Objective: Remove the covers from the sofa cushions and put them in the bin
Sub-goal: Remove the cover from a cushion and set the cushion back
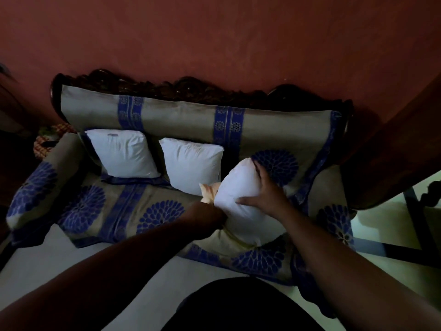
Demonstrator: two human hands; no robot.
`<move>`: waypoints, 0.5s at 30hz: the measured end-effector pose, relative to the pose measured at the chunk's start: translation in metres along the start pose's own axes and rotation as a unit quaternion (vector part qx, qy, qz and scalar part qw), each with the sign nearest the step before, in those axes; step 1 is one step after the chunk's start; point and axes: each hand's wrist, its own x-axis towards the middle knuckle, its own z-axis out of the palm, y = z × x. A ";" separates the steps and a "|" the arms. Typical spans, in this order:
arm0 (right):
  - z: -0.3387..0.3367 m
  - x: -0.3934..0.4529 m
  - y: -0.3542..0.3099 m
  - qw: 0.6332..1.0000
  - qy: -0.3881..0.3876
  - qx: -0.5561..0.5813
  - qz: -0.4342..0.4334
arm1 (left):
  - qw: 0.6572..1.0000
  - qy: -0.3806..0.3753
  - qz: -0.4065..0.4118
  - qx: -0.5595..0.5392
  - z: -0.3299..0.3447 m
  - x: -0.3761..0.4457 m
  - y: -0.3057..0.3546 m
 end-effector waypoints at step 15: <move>0.032 0.010 -0.019 0.975 0.003 -0.200 -0.095 | 0.962 0.253 0.069 -0.076 -0.050 0.005 -0.005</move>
